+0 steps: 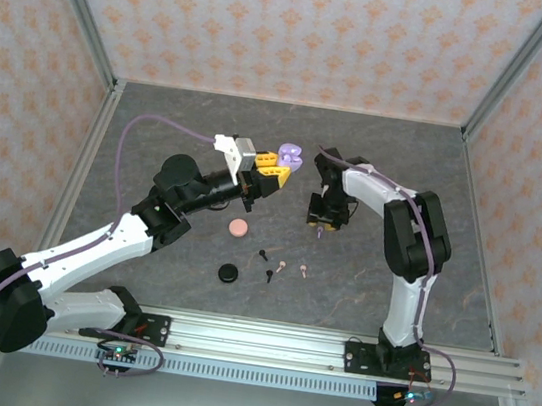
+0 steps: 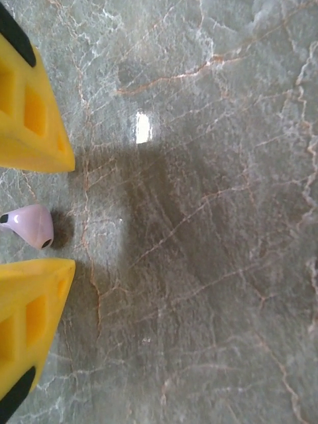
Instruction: Insert the wireless bluetooth earbuds into the charging case
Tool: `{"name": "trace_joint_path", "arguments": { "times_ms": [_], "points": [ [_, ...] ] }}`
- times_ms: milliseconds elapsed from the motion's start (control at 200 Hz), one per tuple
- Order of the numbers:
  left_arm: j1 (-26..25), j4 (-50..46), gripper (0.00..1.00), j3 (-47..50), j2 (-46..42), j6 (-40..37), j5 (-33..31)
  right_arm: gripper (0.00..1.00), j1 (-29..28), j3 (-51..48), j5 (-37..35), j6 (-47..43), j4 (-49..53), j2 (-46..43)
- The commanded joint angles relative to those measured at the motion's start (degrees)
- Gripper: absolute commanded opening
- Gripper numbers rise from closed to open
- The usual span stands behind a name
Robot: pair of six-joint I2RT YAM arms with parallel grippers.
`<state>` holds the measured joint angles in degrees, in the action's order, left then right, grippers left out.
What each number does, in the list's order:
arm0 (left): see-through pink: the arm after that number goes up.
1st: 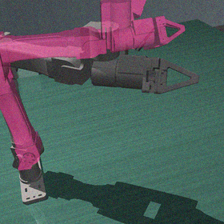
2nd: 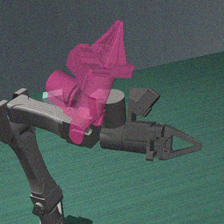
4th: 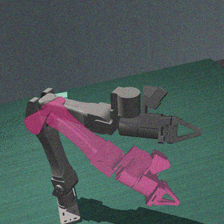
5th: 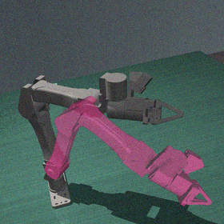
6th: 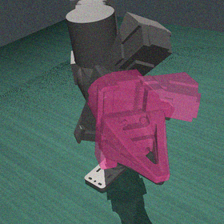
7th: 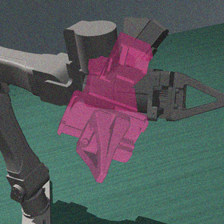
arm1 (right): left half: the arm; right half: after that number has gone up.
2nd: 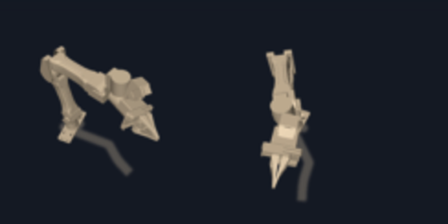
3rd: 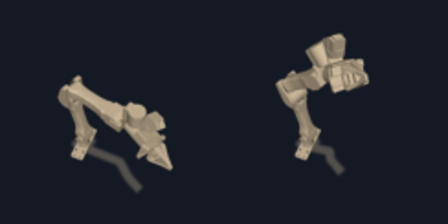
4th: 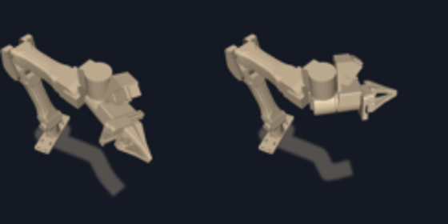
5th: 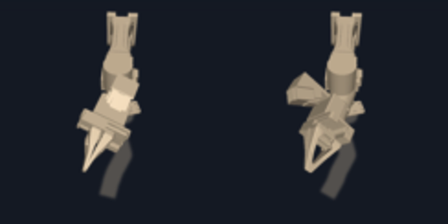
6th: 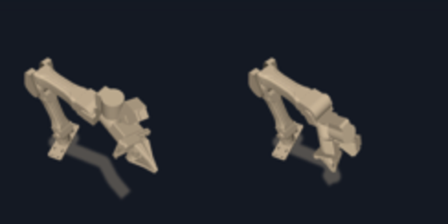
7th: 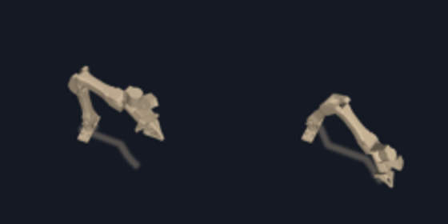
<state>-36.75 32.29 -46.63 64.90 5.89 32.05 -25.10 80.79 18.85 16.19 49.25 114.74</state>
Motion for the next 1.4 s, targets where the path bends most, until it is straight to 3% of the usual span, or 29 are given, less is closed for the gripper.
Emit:
{"name": "trace_joint_path", "arguments": {
  "times_ms": [0, 846, 1396],
  "points": [
    [-0.2, 0.1, 0.0, -0.1, -0.7, -1.4, -0.6, 0.36, -0.4, 1.5, -1.3, -0.7, 2.1, 1.4],
    [-0.2, -0.7, 0.0, -0.4, -0.2, -1.4, -1.0, 0.27, -1.3, -0.2, -3.2, -1.8, 4.9, 1.1],
    [-0.2, -1.4, 0.0, -0.8, -0.2, -1.5, -1.2, 0.29, -1.3, 2.7, -5.6, -2.5, 4.6, 0.3]
  ]
}}
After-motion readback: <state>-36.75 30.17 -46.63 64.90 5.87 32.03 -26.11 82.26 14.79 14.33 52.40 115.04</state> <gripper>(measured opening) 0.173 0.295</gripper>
